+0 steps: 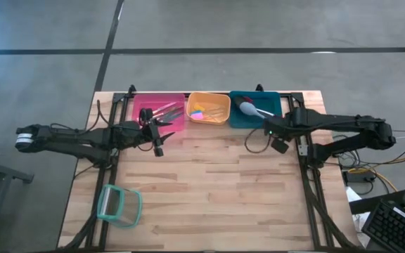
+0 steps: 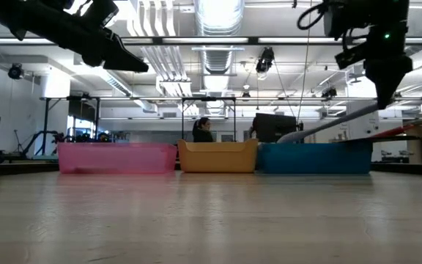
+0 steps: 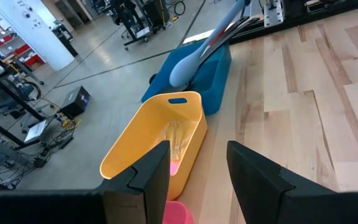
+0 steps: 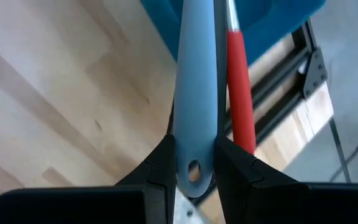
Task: Pick & Place Kitchen Items
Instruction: Put the blue spoon into the blue bin
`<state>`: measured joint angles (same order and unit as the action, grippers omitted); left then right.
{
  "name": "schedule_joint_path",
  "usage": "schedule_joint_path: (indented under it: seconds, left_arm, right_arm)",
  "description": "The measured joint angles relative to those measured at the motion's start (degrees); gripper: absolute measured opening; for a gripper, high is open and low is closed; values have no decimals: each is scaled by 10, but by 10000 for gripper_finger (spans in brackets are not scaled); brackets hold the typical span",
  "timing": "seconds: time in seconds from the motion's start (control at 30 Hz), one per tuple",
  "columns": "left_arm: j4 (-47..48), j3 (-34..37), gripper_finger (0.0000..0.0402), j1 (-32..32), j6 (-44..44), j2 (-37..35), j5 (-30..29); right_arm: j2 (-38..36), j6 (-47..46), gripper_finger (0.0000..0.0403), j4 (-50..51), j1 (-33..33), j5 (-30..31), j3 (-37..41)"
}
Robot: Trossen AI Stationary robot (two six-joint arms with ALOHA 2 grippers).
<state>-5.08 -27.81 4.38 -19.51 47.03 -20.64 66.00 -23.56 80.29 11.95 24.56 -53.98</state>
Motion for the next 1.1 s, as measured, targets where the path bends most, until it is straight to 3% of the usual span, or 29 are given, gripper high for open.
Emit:
schedule_joint_path:
  seconds: [0.47,0.77,1.1]
  left_arm:
    - [0,0,163,0,0,0,0]
    - [0,0,163,0,0,0,0]
    - [0,0,163,0,0,0,0]
  right_arm:
    - [20,123,69,-132,95,-19,8]
    - [41,133,69,-136,143,-21,9]
    - [47,146,69,-149,154,-41,29]
